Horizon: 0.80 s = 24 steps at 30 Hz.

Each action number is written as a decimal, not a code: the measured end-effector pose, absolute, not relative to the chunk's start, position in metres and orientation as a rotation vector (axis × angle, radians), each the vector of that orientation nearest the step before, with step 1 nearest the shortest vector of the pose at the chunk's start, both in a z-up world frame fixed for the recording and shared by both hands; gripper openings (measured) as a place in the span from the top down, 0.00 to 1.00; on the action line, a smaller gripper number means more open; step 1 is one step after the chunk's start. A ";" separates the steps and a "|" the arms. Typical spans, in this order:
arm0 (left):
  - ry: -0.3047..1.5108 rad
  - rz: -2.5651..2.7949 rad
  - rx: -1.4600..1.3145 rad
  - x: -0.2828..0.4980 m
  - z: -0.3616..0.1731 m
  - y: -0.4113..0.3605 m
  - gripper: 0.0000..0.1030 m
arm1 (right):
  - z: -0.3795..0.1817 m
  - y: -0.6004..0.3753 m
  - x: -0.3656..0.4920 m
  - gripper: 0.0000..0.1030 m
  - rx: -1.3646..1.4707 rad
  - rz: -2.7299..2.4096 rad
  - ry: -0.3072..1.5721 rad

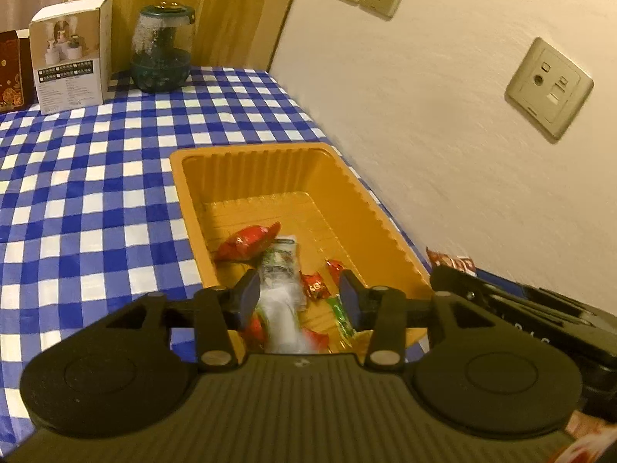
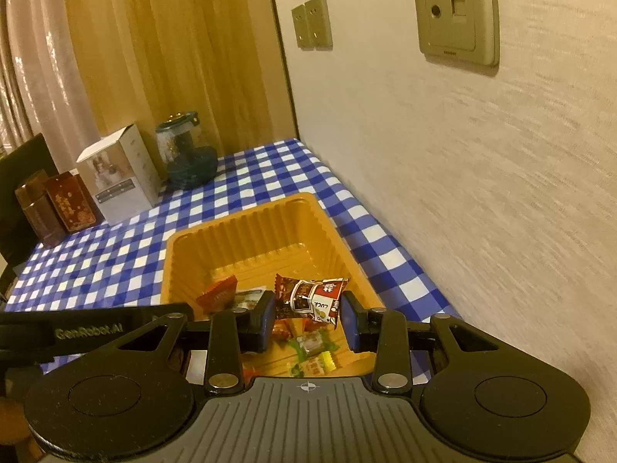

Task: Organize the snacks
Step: 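Lower both snacks into the tray and open both grippers, then withdraw both open grippers from the tray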

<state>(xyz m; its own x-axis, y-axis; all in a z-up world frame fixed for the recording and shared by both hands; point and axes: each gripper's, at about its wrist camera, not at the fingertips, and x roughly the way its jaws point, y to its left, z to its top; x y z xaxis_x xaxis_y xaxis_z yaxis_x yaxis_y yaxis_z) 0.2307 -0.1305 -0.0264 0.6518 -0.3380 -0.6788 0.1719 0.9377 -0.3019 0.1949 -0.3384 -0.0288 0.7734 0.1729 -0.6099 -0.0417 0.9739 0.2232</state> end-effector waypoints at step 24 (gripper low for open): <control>0.777 -0.180 -0.225 0.157 -0.027 -0.074 0.05 | -0.018 -0.338 0.196 0.29 0.339 0.158 0.666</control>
